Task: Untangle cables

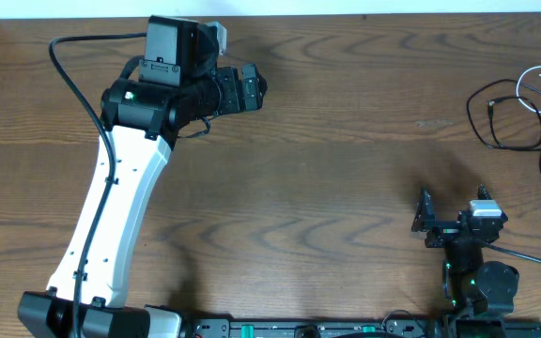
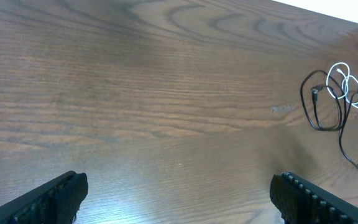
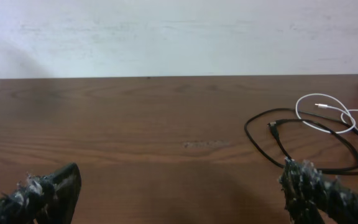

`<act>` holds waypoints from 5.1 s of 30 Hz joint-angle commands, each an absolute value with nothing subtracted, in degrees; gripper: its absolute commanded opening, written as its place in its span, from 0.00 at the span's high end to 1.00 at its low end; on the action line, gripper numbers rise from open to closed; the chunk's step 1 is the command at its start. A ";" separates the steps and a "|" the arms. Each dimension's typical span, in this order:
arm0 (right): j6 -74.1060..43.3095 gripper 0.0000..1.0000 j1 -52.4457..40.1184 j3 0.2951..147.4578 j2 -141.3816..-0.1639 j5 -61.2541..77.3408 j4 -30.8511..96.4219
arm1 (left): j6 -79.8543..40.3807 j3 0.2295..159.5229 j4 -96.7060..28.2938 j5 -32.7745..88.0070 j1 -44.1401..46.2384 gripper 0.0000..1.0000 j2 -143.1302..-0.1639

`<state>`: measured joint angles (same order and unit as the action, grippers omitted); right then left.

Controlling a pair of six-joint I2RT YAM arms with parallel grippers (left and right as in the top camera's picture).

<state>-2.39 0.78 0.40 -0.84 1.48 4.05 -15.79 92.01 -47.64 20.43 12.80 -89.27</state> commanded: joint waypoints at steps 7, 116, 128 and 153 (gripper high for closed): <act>-3.14 0.01 0.38 0.32 -0.34 1.19 4.32 | -15.25 92.09 -47.70 19.90 12.60 0.01 -89.62; -3.16 0.01 0.38 0.32 -0.34 1.19 4.32 | 7.27 0.23 -3.79 4.89 4.47 0.01 -0.34; -3.14 0.01 0.38 0.32 -0.34 1.19 4.32 | 7.27 0.23 -3.79 4.89 4.47 0.02 -0.34; -3.14 0.01 0.38 0.32 -0.34 1.19 4.32 | 7.27 0.23 -3.79 4.89 4.47 0.01 -0.34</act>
